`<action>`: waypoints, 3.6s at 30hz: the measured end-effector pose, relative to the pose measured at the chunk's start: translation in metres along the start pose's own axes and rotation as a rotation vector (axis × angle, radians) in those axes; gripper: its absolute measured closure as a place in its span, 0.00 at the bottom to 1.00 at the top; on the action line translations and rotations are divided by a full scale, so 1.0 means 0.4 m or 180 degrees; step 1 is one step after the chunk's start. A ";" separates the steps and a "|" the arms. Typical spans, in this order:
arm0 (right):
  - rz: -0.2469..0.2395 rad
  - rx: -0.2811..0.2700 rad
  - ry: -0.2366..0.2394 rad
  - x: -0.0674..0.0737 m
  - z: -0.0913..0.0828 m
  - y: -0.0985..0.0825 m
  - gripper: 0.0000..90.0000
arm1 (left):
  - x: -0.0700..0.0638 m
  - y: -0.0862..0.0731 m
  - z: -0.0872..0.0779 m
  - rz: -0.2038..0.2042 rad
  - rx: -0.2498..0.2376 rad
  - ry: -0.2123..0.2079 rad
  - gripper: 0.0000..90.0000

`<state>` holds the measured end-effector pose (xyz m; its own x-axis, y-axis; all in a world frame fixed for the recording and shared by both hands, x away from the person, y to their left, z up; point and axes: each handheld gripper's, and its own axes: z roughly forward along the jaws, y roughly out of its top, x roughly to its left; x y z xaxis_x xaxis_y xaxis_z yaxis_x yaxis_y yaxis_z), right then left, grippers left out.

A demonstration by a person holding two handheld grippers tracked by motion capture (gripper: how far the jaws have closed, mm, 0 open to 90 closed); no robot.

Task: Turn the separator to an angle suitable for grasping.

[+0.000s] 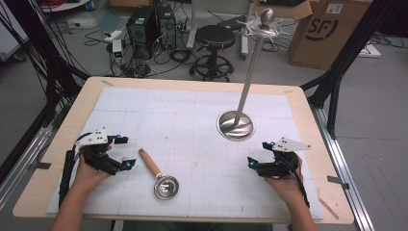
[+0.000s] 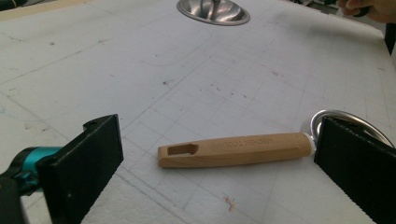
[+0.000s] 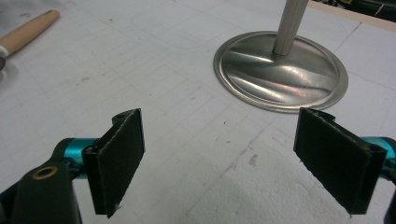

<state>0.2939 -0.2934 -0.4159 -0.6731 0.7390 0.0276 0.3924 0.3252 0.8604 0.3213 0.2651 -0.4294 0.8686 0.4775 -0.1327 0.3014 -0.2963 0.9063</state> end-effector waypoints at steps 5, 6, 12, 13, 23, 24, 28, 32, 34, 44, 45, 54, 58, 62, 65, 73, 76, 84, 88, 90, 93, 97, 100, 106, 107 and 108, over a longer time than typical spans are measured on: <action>-0.0004 -0.0013 0.0006 -0.002 0.001 0.000 0.17 | -0.006 0.003 -0.004 0.0026 0.0016 -0.0014 0.02; -0.0004 -0.0013 0.0006 -0.002 0.001 0.000 0.17 | -0.006 0.003 -0.004 0.0026 0.0016 -0.0014 0.02; -0.0016 -0.0017 -0.0003 -0.001 0.002 0.001 0.17 | -0.016 0.009 0.002 0.0081 0.0040 -0.0054 0.04; -0.0017 -0.0016 -0.0006 -0.002 0.002 0.001 0.17 | -0.020 0.011 0.007 0.0121 0.0058 -0.0083 0.06; -0.0013 0.0023 -0.0003 0.002 0.007 0.000 0.17 | -0.041 0.020 0.045 0.0248 0.0193 -0.0294 0.27; -0.0013 0.0023 -0.0003 0.002 0.007 0.000 0.17 | -0.044 0.021 0.049 0.0265 0.0212 -0.0340 0.27; -0.0027 0.0035 -0.0003 0.002 0.008 -0.001 0.17 | -0.049 0.022 0.062 0.0317 0.0298 -0.0405 0.37; -0.0034 0.0053 0.0003 0.003 0.011 -0.001 0.17 | -0.055 0.025 0.074 0.0333 0.0341 -0.0420 0.43; -0.0058 0.0081 0.0012 0.003 0.015 -0.002 0.17 | -0.058 0.027 0.082 0.0346 0.0362 -0.0457 0.45; -0.0096 0.0122 0.0012 0.009 0.020 -0.003 0.17 | -0.065 0.027 0.085 0.0390 0.0460 -0.0700 0.68; -0.0098 0.0128 0.0014 0.010 0.020 -0.003 0.17 | -0.067 0.028 0.086 0.0391 0.0475 -0.0768 0.71; -0.0123 0.0164 -0.0003 0.013 0.022 -0.003 0.17 | -0.080 0.022 0.093 0.0463 0.0696 -0.0867 0.91; -0.0141 0.0169 -0.0007 0.014 0.023 -0.003 0.17 | -0.086 0.018 0.105 0.0520 0.0792 -0.0924 0.94; -0.0128 0.0171 -0.0005 0.015 0.022 -0.003 0.17 | -0.086 0.017 0.104 0.0531 0.0818 -0.0876 0.95; -0.0129 0.0175 -0.0008 0.015 0.023 -0.003 0.17 | -0.081 0.018 0.096 0.0526 0.0811 -0.0759 0.96; -0.0153 0.0184 -0.0009 0.014 0.025 -0.004 0.17 | -0.075 0.021 0.087 0.0551 0.0853 -0.0591 0.99; -0.0152 0.0188 -0.0014 0.015 0.024 -0.004 0.17 | -0.067 0.021 0.081 0.0519 0.0838 -0.0505 0.99; -0.0154 0.0205 -0.0016 0.017 0.026 -0.004 0.17 | -0.062 0.017 0.085 0.0484 0.0927 -0.0377 0.99; -0.0156 0.0197 -0.0022 0.016 0.025 -0.004 0.17 | -0.056 0.015 0.083 0.0447 0.0946 -0.0288 0.98; -0.0155 0.0204 -0.0018 0.017 0.026 -0.004 0.17 | -0.054 0.014 0.083 0.0421 0.0948 -0.0226 0.98; -0.0167 0.0212 -0.0021 0.017 0.027 -0.005 0.17 | -0.044 0.010 0.083 0.0364 0.0971 -0.0091 0.97; -0.0159 0.0206 -0.0028 0.017 0.028 -0.004 0.17 | -0.026 0.002 0.098 0.0233 0.1020 -0.0008 0.97; -0.0153 0.0192 -0.0030 0.016 0.027 -0.003 0.17 | -0.018 0.004 0.111 0.0185 0.0978 -0.0023 0.96; -0.0158 0.0206 -0.0020 0.017 0.031 -0.004 0.17 | -0.016 0.035 0.151 0.0204 0.1077 0.0002 0.96; -0.0162 0.0210 -0.0019 0.018 0.032 -0.004 0.17 | -0.016 0.039 0.159 0.0205 0.1088 0.0009 0.96; -0.0172 0.0209 -0.0013 0.019 0.033 -0.004 0.17 | -0.015 0.044 0.168 0.0213 0.1103 0.0001 0.96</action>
<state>0.2966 -0.2806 -0.4236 -0.6919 0.7217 -0.0200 0.3960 0.4025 0.8253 0.3479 0.2015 -0.4398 0.8909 0.4476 -0.0774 0.3593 -0.5900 0.7230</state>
